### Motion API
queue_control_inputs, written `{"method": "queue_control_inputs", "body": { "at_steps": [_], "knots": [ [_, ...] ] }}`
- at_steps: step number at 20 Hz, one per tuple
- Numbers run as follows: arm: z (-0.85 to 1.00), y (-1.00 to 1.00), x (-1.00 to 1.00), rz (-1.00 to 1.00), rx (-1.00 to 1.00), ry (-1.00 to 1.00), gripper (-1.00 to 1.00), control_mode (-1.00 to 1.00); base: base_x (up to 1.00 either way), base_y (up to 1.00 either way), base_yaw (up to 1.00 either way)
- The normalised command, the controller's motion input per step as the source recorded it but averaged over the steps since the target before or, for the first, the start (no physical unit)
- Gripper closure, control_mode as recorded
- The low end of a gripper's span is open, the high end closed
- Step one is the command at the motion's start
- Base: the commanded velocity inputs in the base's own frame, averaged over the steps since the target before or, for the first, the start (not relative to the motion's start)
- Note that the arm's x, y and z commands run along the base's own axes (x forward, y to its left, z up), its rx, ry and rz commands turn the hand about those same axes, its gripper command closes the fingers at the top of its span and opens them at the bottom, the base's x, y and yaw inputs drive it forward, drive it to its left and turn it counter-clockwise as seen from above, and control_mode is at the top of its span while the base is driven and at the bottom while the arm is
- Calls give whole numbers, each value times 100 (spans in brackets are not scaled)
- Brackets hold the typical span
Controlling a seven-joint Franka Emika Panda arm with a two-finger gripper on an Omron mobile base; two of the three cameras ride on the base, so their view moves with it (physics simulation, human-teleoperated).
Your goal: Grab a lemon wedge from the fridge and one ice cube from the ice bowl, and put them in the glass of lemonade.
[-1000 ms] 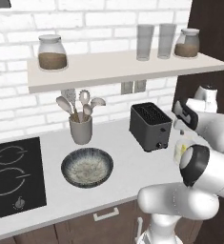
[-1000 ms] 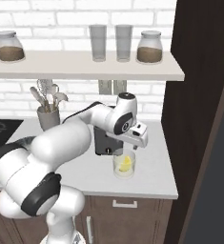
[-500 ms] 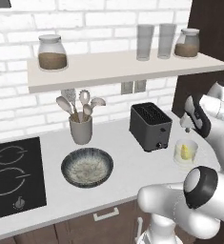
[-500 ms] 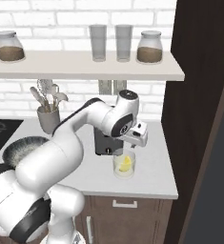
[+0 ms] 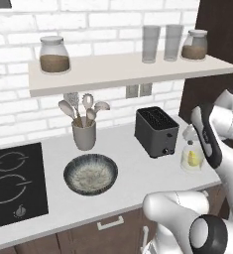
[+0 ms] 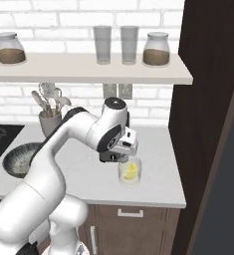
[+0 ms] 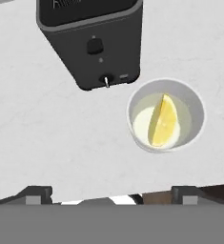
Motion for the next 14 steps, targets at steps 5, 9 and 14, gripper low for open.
{"method": "queue_control_inputs", "body": {
  "at_steps": [5,9,14],
  "knots": [
    [12,78,-15,13,0,0,-100,-100,0,0,0],
    [6,100,0,14,-7,0,-100,-100,0,0,0],
    [-14,100,0,7,-7,0,-100,-100,0,0,0]
  ]
}}
